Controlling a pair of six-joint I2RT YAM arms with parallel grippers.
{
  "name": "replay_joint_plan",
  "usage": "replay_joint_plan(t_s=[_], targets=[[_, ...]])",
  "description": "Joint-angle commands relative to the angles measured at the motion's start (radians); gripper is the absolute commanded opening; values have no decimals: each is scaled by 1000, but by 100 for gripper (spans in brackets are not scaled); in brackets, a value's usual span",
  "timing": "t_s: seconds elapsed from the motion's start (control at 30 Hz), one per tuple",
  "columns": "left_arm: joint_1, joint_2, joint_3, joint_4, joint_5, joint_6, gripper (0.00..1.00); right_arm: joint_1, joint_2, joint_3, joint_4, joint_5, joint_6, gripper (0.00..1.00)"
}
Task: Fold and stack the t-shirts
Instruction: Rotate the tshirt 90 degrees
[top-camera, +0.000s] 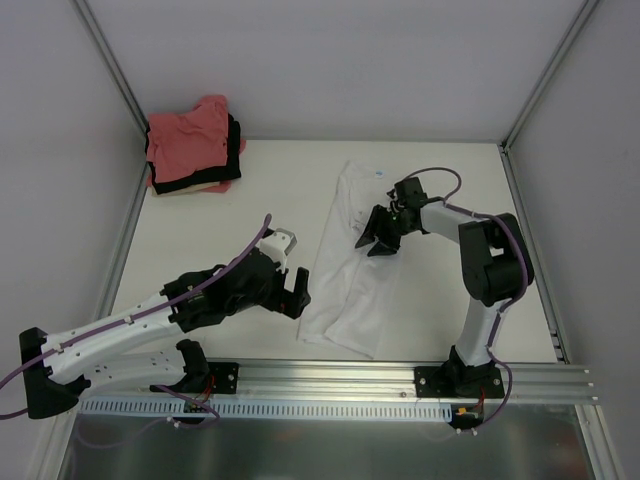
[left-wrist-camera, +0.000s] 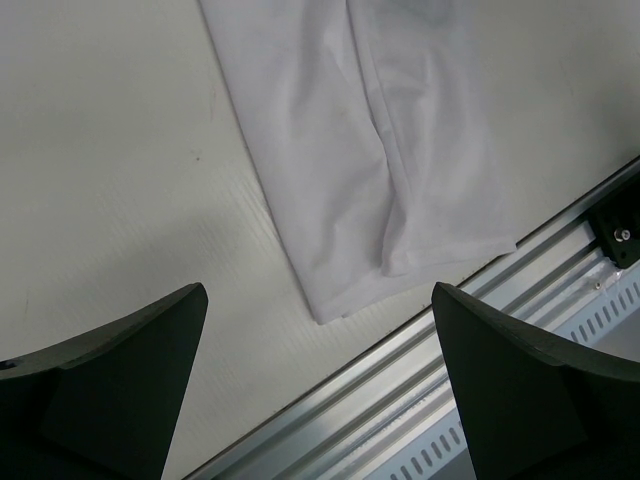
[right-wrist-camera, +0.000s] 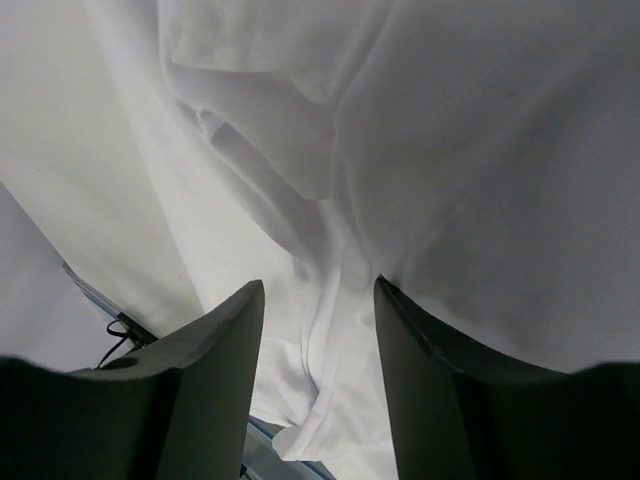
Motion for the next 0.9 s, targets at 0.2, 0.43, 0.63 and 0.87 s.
replay_joint_plan(t_s=[0.2,0.43,0.63,0.87], targets=[[11,30,-38,9,2,-19,99,-17,-228,1,-164,134,-107,69],[19,64,-144,171,168,-27,99,-29,-542,-76,-307,171,-134,89],[19,159,-230,294,346,-34,99,-20,-783,-340,-298,104,-72,81],[22,219,-328,414,430,-37,99,20,-1096,-634,-336,97,0,79]])
